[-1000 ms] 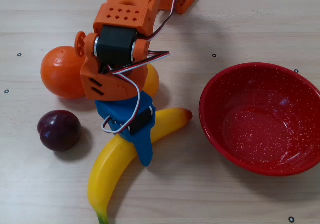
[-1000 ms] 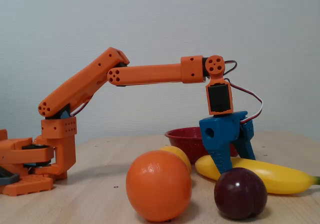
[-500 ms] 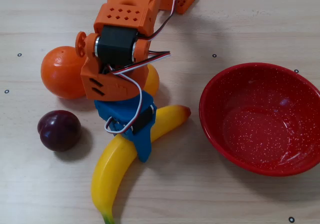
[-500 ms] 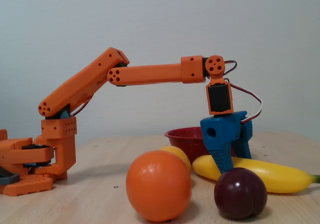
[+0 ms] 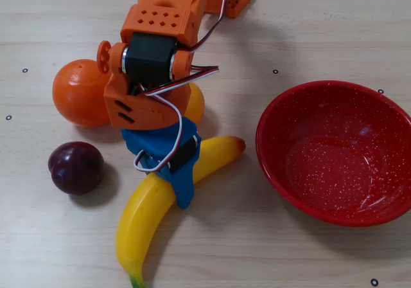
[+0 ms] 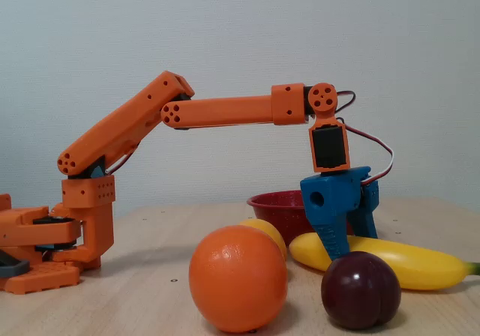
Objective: Put banana in the red bowl.
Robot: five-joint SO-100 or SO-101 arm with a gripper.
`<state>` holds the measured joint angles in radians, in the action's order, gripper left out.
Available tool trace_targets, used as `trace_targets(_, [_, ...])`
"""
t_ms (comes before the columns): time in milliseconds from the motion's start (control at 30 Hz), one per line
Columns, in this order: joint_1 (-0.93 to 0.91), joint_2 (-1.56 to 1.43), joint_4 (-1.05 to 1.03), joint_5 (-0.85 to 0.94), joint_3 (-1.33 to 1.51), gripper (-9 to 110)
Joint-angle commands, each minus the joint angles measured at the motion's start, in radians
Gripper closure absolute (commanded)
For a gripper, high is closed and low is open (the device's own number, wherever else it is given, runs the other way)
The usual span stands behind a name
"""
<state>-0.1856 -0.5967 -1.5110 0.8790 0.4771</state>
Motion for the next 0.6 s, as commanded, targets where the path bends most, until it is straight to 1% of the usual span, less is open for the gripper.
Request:
trace_targets(0, [0.046,-0.089,0.005,-0.037,-0.003,102])
trace_targets(567, [0.044,-0.279,0.009,-0.081,0.049,102])
